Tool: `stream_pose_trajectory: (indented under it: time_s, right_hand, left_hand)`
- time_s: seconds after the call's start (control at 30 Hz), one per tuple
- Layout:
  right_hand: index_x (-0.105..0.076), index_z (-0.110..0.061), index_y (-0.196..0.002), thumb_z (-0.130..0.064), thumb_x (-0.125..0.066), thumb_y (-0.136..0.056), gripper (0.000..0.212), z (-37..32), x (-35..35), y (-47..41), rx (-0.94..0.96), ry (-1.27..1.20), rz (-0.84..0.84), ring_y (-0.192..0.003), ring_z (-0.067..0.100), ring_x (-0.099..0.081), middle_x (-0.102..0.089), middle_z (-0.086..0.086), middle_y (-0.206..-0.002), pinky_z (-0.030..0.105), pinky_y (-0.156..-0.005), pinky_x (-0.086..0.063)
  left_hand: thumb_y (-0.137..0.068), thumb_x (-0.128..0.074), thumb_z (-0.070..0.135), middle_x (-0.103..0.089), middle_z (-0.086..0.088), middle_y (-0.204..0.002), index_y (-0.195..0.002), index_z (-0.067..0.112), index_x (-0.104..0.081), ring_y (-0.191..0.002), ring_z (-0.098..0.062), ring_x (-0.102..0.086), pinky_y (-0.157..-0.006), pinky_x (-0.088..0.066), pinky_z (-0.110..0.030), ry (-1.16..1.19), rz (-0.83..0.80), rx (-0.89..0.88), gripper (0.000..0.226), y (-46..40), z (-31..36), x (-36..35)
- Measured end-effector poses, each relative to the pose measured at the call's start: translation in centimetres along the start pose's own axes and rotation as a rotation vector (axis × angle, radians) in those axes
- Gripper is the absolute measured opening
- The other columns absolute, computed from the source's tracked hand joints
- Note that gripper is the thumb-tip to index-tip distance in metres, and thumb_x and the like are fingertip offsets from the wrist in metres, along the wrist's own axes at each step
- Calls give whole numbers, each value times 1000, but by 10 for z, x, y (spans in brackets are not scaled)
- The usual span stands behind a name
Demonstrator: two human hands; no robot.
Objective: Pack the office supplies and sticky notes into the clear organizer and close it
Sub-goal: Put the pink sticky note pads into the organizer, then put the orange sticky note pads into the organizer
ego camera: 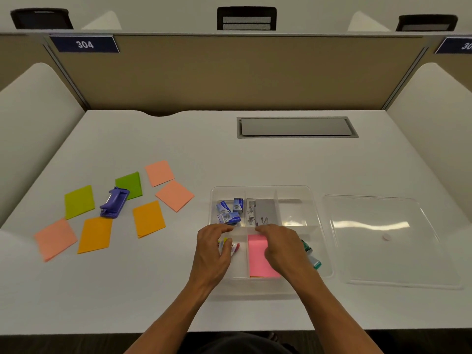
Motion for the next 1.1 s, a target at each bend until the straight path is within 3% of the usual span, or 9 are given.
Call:
stream_pose_trajectory:
  time_s: [0.17,0.3,0.47,0.63,0.97,1.1]
  right_hand:
    - [-58,-33,-131,-7,-63,-87,51,-13,9,-10,32,-116,31,-111,21,-61,-64,-4,-128,39,-96,-49]
    - [-59,-31,-129,-19,-51,-98,35,-28,11,-18,90,-271,-22,-117,16,-57,-62,-6,-130,35,-100,-46]
    - [-62,-31,-126,-26,-55,-97,30,-56,5,-27,144,-416,-69,-113,9,-57,-64,-7,-126,30,-99,-44]
    - [-59,-35,-127,-29,-55,-97,31,-87,-3,-40,231,-417,-149,-107,2,-55,-61,-13,-128,24,-92,-46]
    - [-53,-32,-132,-33,-56,-96,37,-147,-23,-75,334,-342,-218,-111,8,-57,-54,-7,-136,24,-91,-41]
    - [-50,-28,-135,-34,-58,-95,42,-169,-35,-93,338,-294,-213,-118,16,-55,-52,-3,-141,33,-98,-45]
  left_hand:
    - [-91,-62,18,-61,-2,-123,-117,18,-63,-117,-15,-50,-101,-38,-24,22,9,12,26,1,1,11]
    - [-90,-62,16,-60,-2,-124,-117,17,-63,-119,-12,-48,-100,-36,-21,20,54,21,27,2,-6,26]
    - [-89,-63,12,-58,0,-125,-117,19,-63,-121,-14,-47,-101,-36,-23,4,109,56,28,7,-26,46]
    - [-90,-64,16,-55,3,-129,-117,23,-62,-124,-11,-44,-98,-31,-18,-12,176,144,28,12,-50,70]
    - [-89,-65,14,-51,-2,-133,-119,21,-61,-126,-20,-44,-100,-41,-33,-27,325,285,32,13,-103,130]
    - [-88,-66,21,-43,-5,-140,-127,21,-55,-130,-24,-38,-101,-45,-42,-83,291,380,41,11,-129,147]
Point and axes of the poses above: each hand's wrist, its own y-axis away from the middle knuckle, its own x-axis out of the back of the hand, z = x × y, the point moved 1 cm from there along -y, towards the middle knuckle
